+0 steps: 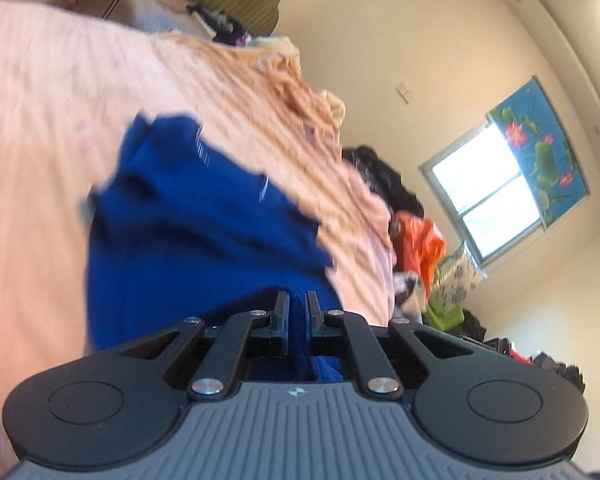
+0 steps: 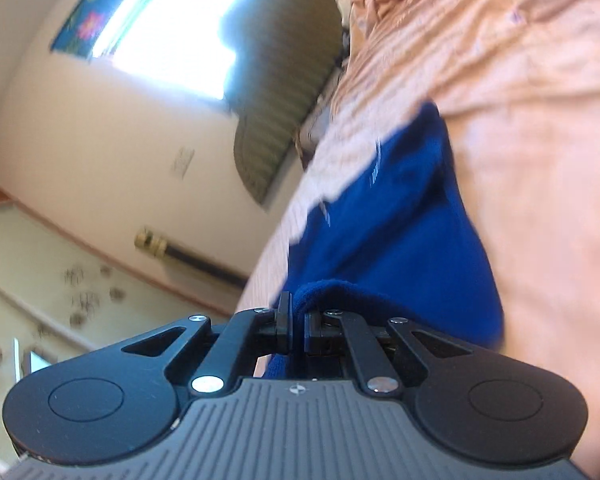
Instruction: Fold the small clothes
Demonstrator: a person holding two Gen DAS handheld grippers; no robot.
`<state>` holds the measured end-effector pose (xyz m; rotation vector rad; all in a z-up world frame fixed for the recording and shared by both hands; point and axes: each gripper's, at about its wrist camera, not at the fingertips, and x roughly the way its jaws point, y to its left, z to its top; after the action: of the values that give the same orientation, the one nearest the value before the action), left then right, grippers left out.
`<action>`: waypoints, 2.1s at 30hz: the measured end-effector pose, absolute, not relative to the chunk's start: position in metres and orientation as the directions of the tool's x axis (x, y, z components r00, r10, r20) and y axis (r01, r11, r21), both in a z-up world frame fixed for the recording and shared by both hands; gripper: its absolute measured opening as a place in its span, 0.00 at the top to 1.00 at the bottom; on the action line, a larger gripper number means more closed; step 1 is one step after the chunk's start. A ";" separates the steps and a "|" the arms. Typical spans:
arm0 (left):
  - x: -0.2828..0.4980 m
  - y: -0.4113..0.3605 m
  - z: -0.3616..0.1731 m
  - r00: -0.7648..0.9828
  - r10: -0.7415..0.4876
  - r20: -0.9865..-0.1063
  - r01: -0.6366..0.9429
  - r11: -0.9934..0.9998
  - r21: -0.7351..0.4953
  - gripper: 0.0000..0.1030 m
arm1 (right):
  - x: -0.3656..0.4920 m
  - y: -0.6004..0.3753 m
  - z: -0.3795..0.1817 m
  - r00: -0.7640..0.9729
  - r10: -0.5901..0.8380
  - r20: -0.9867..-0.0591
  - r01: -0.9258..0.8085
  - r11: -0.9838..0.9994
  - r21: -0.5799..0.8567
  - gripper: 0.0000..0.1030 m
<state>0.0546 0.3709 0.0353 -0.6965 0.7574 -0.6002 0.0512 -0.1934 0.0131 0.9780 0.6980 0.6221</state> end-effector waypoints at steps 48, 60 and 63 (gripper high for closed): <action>0.191 0.272 -0.012 0.582 -0.505 -0.637 0.380 0.862 -0.336 0.95 | 0.188 -0.196 -0.046 0.616 0.692 -0.377 -0.029 0.498 0.867 0.90; 0.314 0.305 0.021 0.758 -0.246 -0.604 0.172 0.969 -0.178 0.94 | 0.308 -0.184 -0.050 0.657 0.635 -0.406 0.091 0.468 0.879 0.68; 0.350 0.306 -0.004 0.745 -0.081 -0.662 0.041 0.996 -0.075 0.92 | 0.319 -0.175 -0.061 0.664 0.554 -0.502 0.155 0.555 0.817 0.37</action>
<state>0.3501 0.3058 -0.0037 -0.0565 0.7273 -0.0667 0.3193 -0.1749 -0.0607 0.9784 0.8397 0.2711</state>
